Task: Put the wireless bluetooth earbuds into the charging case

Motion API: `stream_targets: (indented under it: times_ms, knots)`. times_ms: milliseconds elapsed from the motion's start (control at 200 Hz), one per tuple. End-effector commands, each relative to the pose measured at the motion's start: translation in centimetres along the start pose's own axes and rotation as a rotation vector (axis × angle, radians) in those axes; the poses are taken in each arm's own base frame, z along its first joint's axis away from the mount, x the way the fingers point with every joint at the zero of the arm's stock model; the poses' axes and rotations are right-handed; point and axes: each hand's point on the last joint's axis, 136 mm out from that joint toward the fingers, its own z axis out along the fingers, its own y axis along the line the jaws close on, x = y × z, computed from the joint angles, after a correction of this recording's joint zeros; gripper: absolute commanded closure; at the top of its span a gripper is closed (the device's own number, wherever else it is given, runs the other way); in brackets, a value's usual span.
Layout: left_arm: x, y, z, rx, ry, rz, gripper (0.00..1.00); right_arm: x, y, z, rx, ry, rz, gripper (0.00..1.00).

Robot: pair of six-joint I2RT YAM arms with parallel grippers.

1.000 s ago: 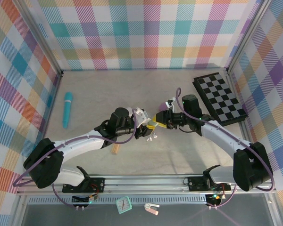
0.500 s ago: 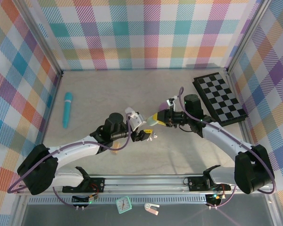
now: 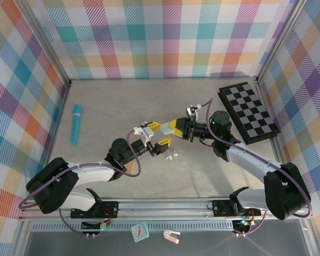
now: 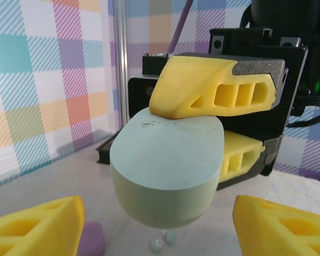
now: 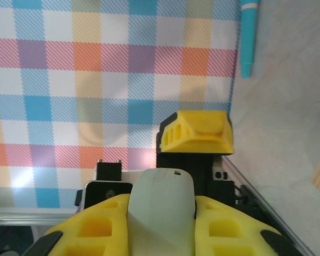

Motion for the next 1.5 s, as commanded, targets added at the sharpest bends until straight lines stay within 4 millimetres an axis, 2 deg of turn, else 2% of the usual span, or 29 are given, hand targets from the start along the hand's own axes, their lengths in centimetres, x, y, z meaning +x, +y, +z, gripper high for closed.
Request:
stream_targets:
  times_ms: [0, 80, 335, 450, 610, 945, 1045, 1295, 1405, 1495]
  knots:
    - [-4.5, -0.5, 0.4, 0.022, -0.162, 0.030, 0.27, -0.7, 3.2, 0.4, -0.108, -0.037, -0.017, 0.97]
    - [-5.3, -0.4, 0.6, 0.031, -0.180, 0.038, 0.28, -0.6, 4.1, 0.8, -0.146, -0.030, -0.022, 1.00]
    - [-6.7, -0.7, 0.4, 0.090, -0.211, 0.046, 0.36, -0.1, 4.2, 1.0, -0.147, -0.009, -0.008, 1.00]
    - [-6.6, -1.4, 0.2, 0.135, -0.204, 0.050, 0.38, 0.1, 4.8, 1.0, -0.148, 0.010, -0.011, 1.00]
    - [-6.1, -1.8, 0.1, 0.170, -0.194, 0.089, 0.36, 0.3, 5.5, 1.1, -0.134, 0.037, 0.011, 1.00]
    - [-6.6, -2.2, 0.4, 0.223, -0.207, 0.149, 0.38, 0.8, 5.5, 1.0, -0.091, 0.051, 0.052, 1.00]
    - [-6.7, -2.3, 0.5, 0.233, -0.207, 0.141, 0.43, 0.8, 5.4, 1.0, -0.086, 0.051, 0.050, 1.00]
    - [-6.7, -2.2, 0.8, 0.235, -0.206, 0.127, 0.46, 0.7, 4.9, 1.1, -0.073, 0.051, 0.061, 1.00]
    - [-6.7, -2.3, 0.8, 0.242, -0.206, 0.123, 0.53, 0.7, 4.6, 1.1, -0.067, 0.050, 0.065, 1.00]
    - [-6.9, -2.3, 0.8, 0.245, -0.208, 0.116, 0.53, 0.7, 4.4, 1.0, -0.062, 0.047, 0.065, 1.00]
